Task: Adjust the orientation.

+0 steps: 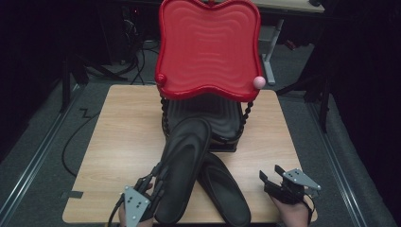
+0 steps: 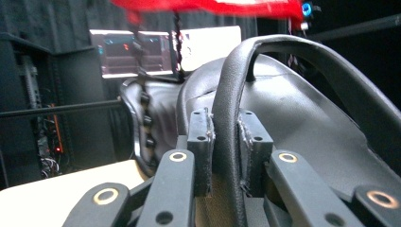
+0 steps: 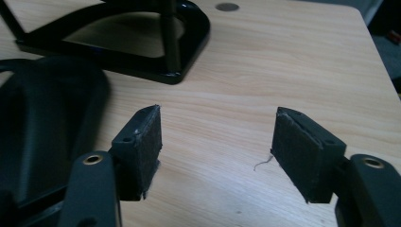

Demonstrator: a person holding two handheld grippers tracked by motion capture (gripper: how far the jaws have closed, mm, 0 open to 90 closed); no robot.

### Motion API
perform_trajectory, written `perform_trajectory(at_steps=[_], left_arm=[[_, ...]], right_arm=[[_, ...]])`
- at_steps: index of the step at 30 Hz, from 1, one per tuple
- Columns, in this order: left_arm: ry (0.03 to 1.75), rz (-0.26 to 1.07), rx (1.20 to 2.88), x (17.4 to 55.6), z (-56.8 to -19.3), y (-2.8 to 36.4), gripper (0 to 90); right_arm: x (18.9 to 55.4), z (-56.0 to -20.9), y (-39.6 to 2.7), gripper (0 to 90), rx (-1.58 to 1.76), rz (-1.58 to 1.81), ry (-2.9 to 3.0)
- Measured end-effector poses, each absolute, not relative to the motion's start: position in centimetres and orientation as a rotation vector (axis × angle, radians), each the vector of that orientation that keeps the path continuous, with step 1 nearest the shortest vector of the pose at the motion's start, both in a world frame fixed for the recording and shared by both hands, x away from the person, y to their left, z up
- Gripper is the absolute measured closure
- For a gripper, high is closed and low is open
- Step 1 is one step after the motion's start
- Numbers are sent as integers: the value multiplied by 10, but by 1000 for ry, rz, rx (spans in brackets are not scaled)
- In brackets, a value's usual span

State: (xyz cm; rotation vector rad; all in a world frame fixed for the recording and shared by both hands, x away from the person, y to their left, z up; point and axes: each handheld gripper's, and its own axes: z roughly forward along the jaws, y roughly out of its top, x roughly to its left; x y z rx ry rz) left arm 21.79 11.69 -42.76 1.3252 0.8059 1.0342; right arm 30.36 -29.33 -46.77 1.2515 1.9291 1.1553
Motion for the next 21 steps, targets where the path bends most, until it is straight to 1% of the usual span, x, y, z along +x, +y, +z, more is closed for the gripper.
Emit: perform_trajectory(at_steps=[2, 4, 5, 6, 7, 11, 12, 13, 15, 16, 18, 19, 20, 21], left_arm=[[827, 1027, 1361, 236, -432, 102, 781], [832, 1029, 1365, 241, -433, 99, 782], [854, 1052, 1370, 258, -437, 88, 781], [854, 1052, 1370, 258, -437, 88, 782], [862, 1080, 1388, 275, -440, 79, 782], [888, 1122, 1391, 307, -442, 65, 781], [888, 1122, 1391, 307, -442, 65, 781], [904, 1151, 1380, 322, -443, 59, 782], [921, 1145, 1372, 328, -443, 57, 782], [941, 1148, 1361, 336, -444, 53, 781], [949, 1160, 1356, 342, -444, 51, 781], [949, 1160, 1356, 342, -444, 51, 781], [958, 1169, 1355, 348, -443, 49, 781], [958, 1169, 1355, 348, -443, 49, 781]], right_arm=[[299, -464, -288, 350, 1228, 1184, 1938], [295, -460, -284, 354, 1207, 1208, 1944], [293, -457, -278, 358, 1185, 1227, 1947], [293, -457, -278, 358, 1185, 1227, 1947], [292, -449, -268, 368, 1141, 1257, 1959], [298, -431, -246, 382, 1077, 1328, 1962], [298, -431, -246, 382, 1077, 1328, 1962], [306, -422, -226, 404, 1035, 1382, 1961], [309, -420, -219, 417, 1014, 1387, 1959], [317, -417, -201, 437, 972, 1404, 1975], [324, -415, -184, 455, 946, 1423, 1994], [324, -415, -184, 455, 946, 1423, 1994], [330, -416, -168, 481, 926, 1443, 2013], [330, -416, -168, 481, 926, 1443, 2013]])
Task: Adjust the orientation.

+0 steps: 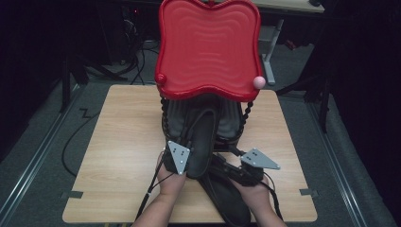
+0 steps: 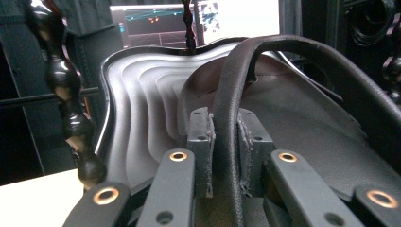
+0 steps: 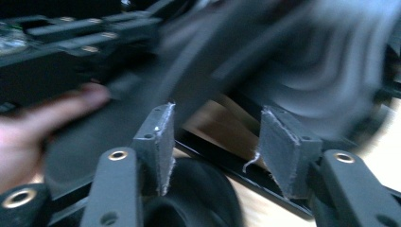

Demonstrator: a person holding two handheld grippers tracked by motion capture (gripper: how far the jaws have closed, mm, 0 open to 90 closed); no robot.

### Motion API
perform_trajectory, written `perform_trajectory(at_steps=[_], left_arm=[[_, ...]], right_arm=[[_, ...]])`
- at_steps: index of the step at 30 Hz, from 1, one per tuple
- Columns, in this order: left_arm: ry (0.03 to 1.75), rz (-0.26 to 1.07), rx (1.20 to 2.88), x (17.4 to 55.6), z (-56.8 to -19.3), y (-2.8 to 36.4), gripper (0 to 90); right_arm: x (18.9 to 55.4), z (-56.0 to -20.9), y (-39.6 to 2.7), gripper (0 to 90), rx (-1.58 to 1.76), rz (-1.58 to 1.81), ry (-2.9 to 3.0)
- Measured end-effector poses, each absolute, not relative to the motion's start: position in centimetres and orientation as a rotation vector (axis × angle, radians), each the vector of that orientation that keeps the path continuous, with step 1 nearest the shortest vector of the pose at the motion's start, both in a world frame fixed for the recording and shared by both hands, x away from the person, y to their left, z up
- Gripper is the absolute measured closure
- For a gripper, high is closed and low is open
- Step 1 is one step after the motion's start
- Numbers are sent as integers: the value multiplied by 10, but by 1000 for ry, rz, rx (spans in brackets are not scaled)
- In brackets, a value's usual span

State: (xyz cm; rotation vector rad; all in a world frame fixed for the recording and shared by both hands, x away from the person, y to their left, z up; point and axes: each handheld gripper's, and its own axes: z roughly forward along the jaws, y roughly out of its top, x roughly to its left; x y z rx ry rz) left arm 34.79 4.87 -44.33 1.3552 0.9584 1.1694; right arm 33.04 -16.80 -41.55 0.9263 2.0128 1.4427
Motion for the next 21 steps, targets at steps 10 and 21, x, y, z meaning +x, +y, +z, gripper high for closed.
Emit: perform_trajectory(at_steps=[10, 21], left_arm=[[1006, 1103, 1368, 353, -445, 55, 708], [841, 981, 1479, 301, -449, 54, 468]], right_arm=[[354, -417, -129, 818, 925, 1355, 2025], [362, -420, -119, 860, 995, 1282, 1911]])
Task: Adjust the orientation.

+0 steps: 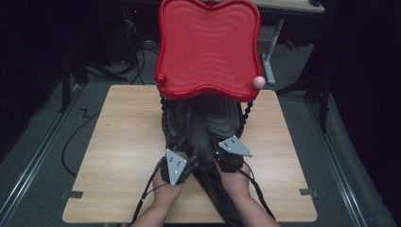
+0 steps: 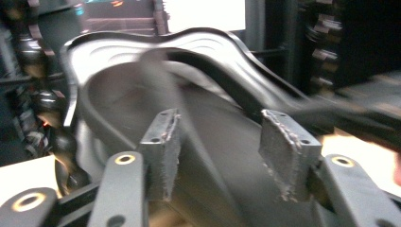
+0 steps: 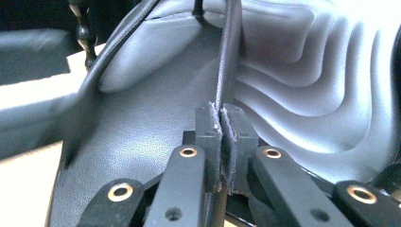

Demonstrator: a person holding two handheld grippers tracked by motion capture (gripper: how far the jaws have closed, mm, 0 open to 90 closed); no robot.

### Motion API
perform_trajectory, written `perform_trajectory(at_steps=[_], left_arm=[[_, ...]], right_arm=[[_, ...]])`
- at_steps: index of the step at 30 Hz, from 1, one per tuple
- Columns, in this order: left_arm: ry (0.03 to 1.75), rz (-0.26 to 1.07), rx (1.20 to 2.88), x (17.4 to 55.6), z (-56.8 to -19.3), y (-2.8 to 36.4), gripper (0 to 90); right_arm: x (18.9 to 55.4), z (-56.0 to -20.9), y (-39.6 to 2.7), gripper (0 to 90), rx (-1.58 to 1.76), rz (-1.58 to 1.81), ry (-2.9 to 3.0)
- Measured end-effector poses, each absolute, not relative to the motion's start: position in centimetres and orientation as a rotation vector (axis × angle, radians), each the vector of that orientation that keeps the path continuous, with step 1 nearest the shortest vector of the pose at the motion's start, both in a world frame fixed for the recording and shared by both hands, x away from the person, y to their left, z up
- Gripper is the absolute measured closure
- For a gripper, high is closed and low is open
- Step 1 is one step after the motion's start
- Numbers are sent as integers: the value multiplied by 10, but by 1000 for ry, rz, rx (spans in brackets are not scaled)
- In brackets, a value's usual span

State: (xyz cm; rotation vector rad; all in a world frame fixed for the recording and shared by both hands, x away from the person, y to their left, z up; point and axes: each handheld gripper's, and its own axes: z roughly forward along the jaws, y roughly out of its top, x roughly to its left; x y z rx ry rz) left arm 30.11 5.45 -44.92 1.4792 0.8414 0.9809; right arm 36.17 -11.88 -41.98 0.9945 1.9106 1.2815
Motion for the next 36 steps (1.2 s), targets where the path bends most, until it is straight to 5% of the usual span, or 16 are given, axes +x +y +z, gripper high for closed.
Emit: perform_trajectory(at_steps=[9, 17, 27, 36], left_arm=[[783, 954, 1576, 269, -478, 36, 542], [769, 872, 1582, 266, -482, 26, 896], [737, 767, 1656, 277, -492, 8, 899], [731, 887, 1625, 285, -502, 11, 900]], right_arm=[[367, -421, -117, 859, 1035, 1281, 1888], [370, -422, -118, 859, 1050, 1296, 1885], [371, -420, -116, 858, 1054, 1304, 1883], [374, -419, -116, 858, 1062, 1299, 1870]])
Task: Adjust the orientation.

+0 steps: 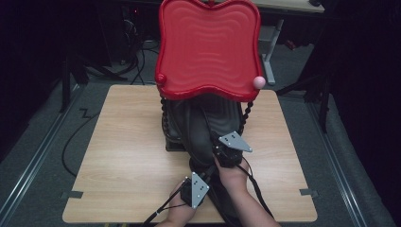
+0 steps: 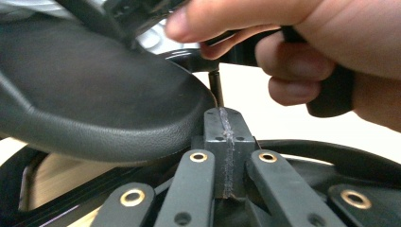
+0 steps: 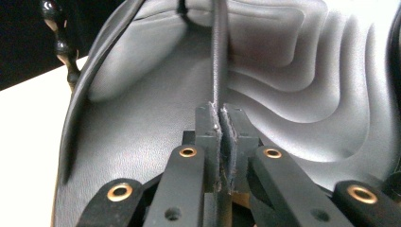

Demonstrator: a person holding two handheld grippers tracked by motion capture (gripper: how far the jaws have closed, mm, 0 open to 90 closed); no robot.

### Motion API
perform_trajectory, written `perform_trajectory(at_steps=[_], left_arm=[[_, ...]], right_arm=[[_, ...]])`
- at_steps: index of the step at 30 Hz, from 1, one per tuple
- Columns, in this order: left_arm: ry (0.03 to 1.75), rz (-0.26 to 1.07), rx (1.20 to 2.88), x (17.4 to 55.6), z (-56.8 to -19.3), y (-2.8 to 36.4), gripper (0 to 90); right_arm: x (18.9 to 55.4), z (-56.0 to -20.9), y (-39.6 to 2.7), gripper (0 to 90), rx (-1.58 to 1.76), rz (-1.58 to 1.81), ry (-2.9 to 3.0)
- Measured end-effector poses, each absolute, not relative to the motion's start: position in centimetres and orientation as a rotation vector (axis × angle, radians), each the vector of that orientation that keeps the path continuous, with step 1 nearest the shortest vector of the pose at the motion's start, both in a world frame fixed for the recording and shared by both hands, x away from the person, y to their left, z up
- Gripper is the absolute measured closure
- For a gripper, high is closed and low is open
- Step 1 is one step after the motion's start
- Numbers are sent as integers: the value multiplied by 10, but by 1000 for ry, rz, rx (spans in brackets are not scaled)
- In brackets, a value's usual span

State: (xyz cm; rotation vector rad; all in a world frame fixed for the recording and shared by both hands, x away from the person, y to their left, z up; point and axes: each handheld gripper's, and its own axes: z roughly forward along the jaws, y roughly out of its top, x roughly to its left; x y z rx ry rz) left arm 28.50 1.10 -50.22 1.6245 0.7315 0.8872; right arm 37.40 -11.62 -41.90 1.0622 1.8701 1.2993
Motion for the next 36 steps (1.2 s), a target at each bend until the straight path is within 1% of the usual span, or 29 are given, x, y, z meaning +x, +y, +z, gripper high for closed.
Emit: perform_trajectory(at_steps=[5, 7, 16, 17, 19, 22, 25, 28, 29, 30, 31, 32, 33, 36], left_arm=[[794, 924, 1589, 289, -501, 30, 900], [835, 938, 1550, 293, -497, 41, 900], [880, 989, 1486, 300, -493, 56, 899], [888, 987, 1478, 301, -493, 57, 900], [885, 996, 1479, 302, -492, 57, 900], [881, 1004, 1474, 305, -491, 57, 900], [887, 1013, 1467, 307, -490, 58, 899], [899, 1017, 1456, 311, -488, 59, 900], [908, 1020, 1449, 314, -487, 59, 900], [908, 1020, 1449, 314, -487, 59, 900], [911, 1020, 1448, 317, -486, 59, 899], [911, 1012, 1452, 319, -486, 58, 899], [889, 1019, 1472, 321, -486, 55, 899], [870, 1037, 1488, 321, -488, 47, 900]], right_arm=[[377, -418, -118, 853, 1078, 1305, 1859], [381, -416, -119, 845, 1081, 1319, 1867], [391, -410, -102, 831, 1014, 1311, 1882], [395, -408, -96, 806, 984, 1298, 1899], [396, -408, -94, 789, 971, 1288, 1903], [395, -405, -92, 686, 966, 1304, 1901], [383, -405, -101, 655, 963, 1339, 1876], [374, -407, -111, 652, 965, 1358, 1876], [365, -409, -124, 649, 965, 1375, 1874], [365, -409, -124, 649, 965, 1375, 1874], [353, -413, -141, 650, 963, 1391, 1867], [353, -413, -141, 650, 963, 1391, 1867], [344, -415, -154, 652, 962, 1399, 1852], [329, -420, -175, 655, 953, 1400, 1837]])
